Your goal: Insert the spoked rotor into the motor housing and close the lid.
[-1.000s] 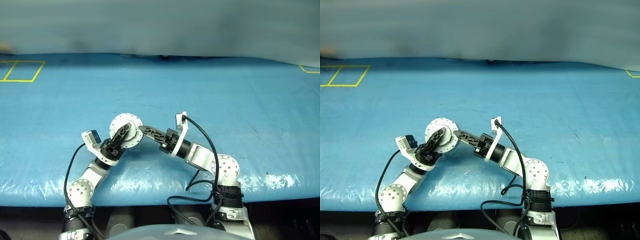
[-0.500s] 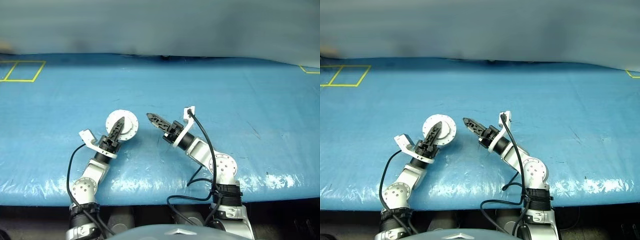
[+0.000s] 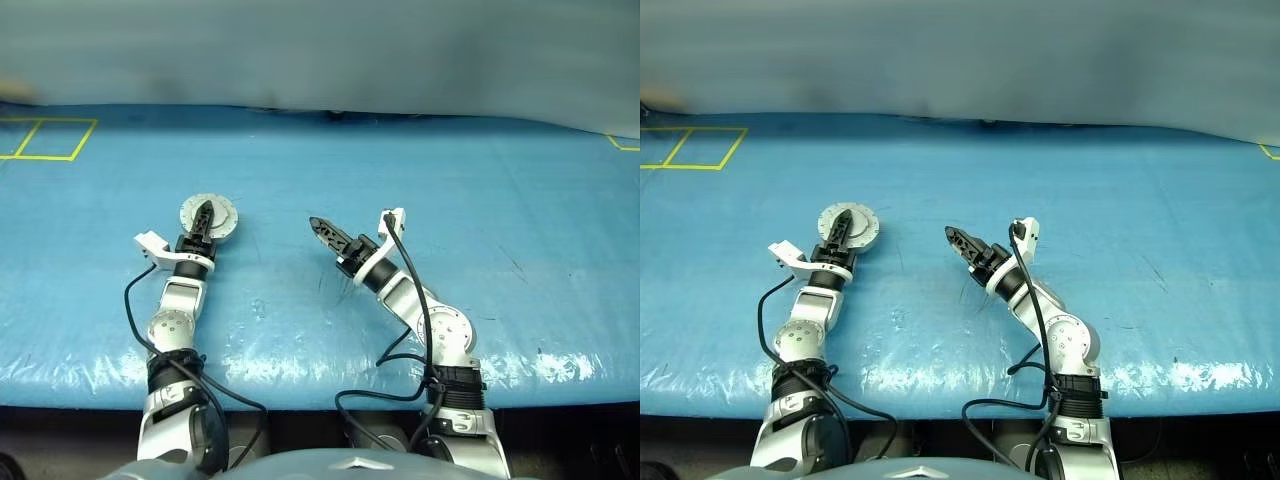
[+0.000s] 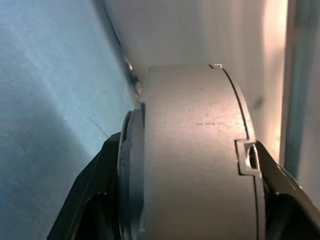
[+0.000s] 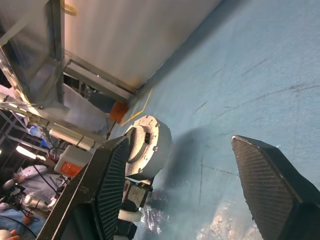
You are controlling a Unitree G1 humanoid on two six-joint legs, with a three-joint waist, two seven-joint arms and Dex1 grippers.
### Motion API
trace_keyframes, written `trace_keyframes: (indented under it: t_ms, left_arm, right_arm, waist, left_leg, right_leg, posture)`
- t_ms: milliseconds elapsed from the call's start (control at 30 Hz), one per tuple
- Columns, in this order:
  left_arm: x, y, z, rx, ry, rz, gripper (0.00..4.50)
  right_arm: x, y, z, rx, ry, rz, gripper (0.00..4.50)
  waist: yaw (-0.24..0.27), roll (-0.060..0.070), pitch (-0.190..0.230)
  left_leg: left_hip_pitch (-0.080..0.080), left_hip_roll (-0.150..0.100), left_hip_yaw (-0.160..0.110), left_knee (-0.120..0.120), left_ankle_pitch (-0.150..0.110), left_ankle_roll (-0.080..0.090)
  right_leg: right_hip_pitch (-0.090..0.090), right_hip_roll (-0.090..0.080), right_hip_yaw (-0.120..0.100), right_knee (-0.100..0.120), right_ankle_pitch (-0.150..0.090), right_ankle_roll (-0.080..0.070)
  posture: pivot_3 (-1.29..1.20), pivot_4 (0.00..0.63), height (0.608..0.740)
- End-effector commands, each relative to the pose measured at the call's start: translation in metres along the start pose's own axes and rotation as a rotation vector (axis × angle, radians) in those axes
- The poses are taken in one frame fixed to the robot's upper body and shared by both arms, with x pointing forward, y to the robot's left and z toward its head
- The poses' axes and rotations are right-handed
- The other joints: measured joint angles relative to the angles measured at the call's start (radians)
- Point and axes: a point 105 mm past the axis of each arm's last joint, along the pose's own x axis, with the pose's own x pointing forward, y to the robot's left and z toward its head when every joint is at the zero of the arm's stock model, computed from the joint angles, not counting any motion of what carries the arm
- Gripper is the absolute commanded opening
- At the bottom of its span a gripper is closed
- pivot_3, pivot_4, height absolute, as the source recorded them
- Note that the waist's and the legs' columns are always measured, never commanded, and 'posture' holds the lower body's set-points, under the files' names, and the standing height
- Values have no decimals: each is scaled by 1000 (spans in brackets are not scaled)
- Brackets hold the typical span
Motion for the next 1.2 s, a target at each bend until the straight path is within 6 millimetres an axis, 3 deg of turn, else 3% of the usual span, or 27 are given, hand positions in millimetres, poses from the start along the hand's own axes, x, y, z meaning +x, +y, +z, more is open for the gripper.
trace_keyframes:
  t_ms: [33,167,400,533,667,767,900,1000,1100,1200]
  left_arm:
    - [11,-5,14,60,-44,12,2636]
    - [9,6,15,58,-35,88,2636]
    - [-13,28,49,231,-156,261,4453]
    - [-33,29,81,361,-290,330,4453]
    - [-39,25,89,457,-324,331,4453]
    - [-38,0,96,586,-380,197,4453]
    - [-32,-43,79,732,-356,-78,4453]
    - [-29,-76,31,906,-153,-351,4453]
    - [-36,-83,-17,1047,118,-546,4453]
    - [-45,-85,-45,1078,281,-668,4453]
  right_arm:
    - [1,10,7,-26,-32,38,3430]
    - [0,9,8,-31,-35,31,3430]
    - [1,8,6,-8,-24,27,3470]
    - [1,5,6,-10,-13,17,3470]
    - [2,3,4,-34,-3,0,3470]
    - [2,-3,6,-179,-9,-50,3470]
    - [-5,-14,16,-449,-67,-124,3470]
    - [-18,-21,42,-463,-180,-141,3470]
    - [-31,-24,57,-557,-195,-135,3470]
    - [-39,-36,57,-770,-105,-189,3470]
  waist:
    - [-1,0,0]
    - [-2,0,0]
    - [-17,1,-1]
    - [-27,1,-1]
    - [-18,1,-1]
    - [-9,0,-1]
    - [2,0,-1]
    - [4,0,-1]
    - [2,0,-1]
    - [-2,0,-1]
  left_leg:
    - [0,0,0,0,0,0]
    - [0,0,0,0,0,-1]
    - [6,1,0,-1,1,-1]
    - [12,2,0,-1,1,-1]
    - [12,2,0,-1,1,-1]
    - [12,1,0,-1,1,-1]
    - [8,-1,0,0,1,-2]
    - [7,-1,0,0,1,-2]
    - [8,-2,0,0,1,-2]
    - [8,-2,0,0,1,-2]
  right_leg:
    - [0,0,0,0,0,0]
    - [0,0,0,0,1,-2]
    - [5,1,0,2,-1,1]
    - [10,1,1,2,-1,1]
    - [11,1,0,2,-1,1]
    - [11,0,0,0,-1,2]
    - [9,-1,0,-1,0,3]
    - [9,-2,0,-2,0,3]
    - [10,-2,0,-2,0,4]
    - [9,-2,1,-2,0,4]
  posture:
    - [0,150,740]
    - [0,150,740]
    - [0,150,740]
    - [0,150,740]
    - [0,150,740]
    - [0,150,740]
    - [0,150,740]
    - [0,150,740]
    - [0,150,740]
    - [0,150,740]
